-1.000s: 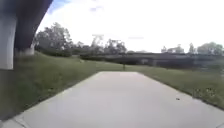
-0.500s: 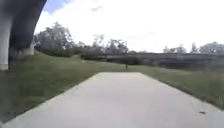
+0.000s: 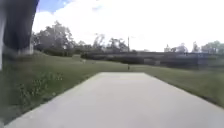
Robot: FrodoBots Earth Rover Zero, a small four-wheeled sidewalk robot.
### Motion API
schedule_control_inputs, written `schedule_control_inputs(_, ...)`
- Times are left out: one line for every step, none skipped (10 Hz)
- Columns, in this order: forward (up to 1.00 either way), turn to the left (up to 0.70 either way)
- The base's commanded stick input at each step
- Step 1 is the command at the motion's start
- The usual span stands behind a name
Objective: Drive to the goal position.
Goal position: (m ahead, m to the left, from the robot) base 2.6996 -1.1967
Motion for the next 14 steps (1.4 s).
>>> schedule_control_inputs(1.0, 0.0)
schedule_control_inputs(1.0, 0.0)
schedule_control_inputs(1.0, 0.0)
schedule_control_inputs(1.0, 0.0)
schedule_control_inputs(1.0, 0.0)
schedule_control_inputs(1.0, 0.0)
schedule_control_inputs(1.0, 0.0)
schedule_control_inputs(1.0, 0.0)
schedule_control_inputs(1.0, 0.0)
schedule_control_inputs(1.0, -0.03)
schedule_control_inputs(1.0, -0.04)
schedule_control_inputs(1.0, -0.06)
schedule_control_inputs(1.0, -0.06)
schedule_control_inputs(1.0, -0.06)
